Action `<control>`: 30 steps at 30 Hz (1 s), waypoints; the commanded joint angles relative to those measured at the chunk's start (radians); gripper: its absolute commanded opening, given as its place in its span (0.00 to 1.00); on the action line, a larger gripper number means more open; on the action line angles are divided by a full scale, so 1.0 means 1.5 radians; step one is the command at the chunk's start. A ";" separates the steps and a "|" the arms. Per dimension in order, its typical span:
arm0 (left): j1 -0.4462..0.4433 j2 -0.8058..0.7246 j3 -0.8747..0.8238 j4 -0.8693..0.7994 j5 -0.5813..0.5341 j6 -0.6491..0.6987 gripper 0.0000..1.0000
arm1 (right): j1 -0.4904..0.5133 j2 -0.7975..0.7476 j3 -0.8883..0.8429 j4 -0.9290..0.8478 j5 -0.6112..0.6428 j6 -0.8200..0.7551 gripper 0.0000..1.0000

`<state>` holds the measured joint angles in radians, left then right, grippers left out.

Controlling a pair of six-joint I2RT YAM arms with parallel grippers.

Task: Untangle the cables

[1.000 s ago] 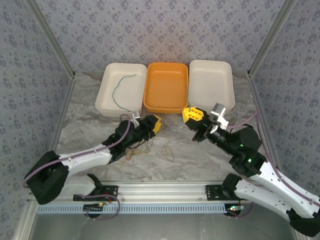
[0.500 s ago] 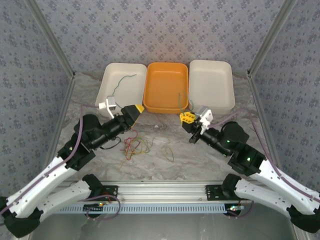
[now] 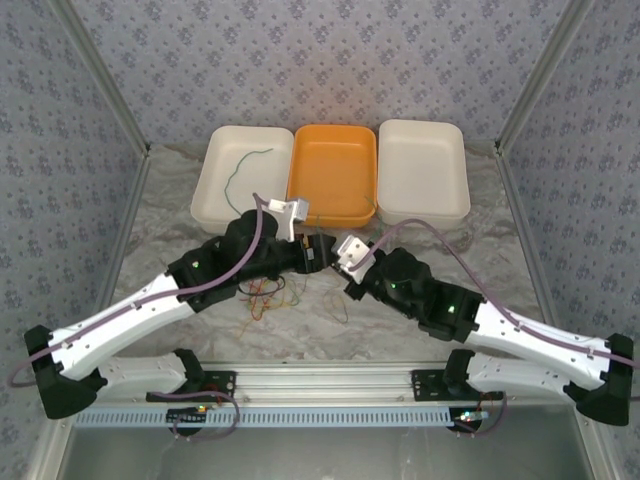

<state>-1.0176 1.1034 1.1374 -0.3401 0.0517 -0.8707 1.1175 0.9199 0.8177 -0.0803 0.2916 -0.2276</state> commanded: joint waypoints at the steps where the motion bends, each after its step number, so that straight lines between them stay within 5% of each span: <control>1: -0.006 -0.016 0.038 -0.073 -0.083 0.019 0.46 | 0.017 0.004 0.027 0.008 0.052 -0.033 0.00; 8: -0.005 -0.091 -0.030 -0.021 -0.175 -0.003 0.33 | 0.091 0.034 0.027 0.022 0.159 -0.093 0.00; 14: 0.011 -0.083 -0.055 0.026 -0.144 -0.019 0.44 | 0.168 0.072 0.021 0.067 0.276 -0.147 0.00; 17: 0.014 -0.065 -0.031 -0.036 -0.146 -0.026 0.53 | 0.179 0.073 0.015 0.085 0.289 -0.155 0.00; 21: 0.016 -0.066 -0.024 -0.081 -0.175 -0.038 0.53 | 0.181 0.074 0.015 0.089 0.289 -0.160 0.00; 27: 0.016 -0.086 -0.043 -0.043 -0.174 -0.050 0.04 | 0.178 0.085 0.021 0.080 0.297 -0.153 0.00; 30: 0.004 -0.121 -0.070 -0.038 -0.238 -0.093 0.00 | 0.172 0.093 0.023 0.070 0.323 -0.138 0.00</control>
<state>-1.0039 0.9833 1.0615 -0.4088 -0.2005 -0.9596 1.3834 1.0550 0.8238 0.0223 0.6964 -0.4500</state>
